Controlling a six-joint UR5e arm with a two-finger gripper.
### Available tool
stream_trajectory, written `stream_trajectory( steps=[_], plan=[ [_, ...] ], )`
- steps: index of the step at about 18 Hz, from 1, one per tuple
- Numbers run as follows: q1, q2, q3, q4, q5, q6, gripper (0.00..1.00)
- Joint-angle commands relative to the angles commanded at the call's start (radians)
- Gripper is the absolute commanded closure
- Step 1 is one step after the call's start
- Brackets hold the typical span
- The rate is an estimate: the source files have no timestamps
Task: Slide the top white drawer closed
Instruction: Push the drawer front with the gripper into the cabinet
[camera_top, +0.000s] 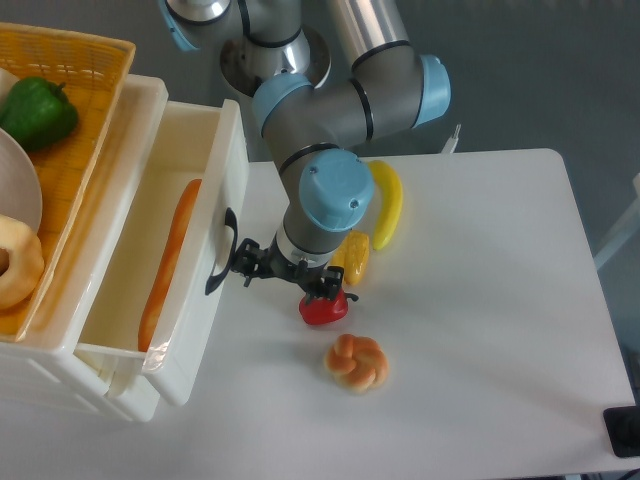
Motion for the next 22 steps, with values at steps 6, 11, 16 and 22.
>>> stream_trajectory(
  steps=[6, 11, 16, 22],
  plan=[
    [-0.018, 0.003, -0.002, -0.002, -0.002, -0.002, 0.00],
    [-0.040, 0.006, 0.002, 0.002, 0.006, -0.002, 0.00],
    [-0.060, 0.012, 0.003, 0.006, 0.005, -0.002, 0.00],
    [-0.075, 0.012, 0.009, 0.011, 0.005, 0.006, 0.00]
  ],
)
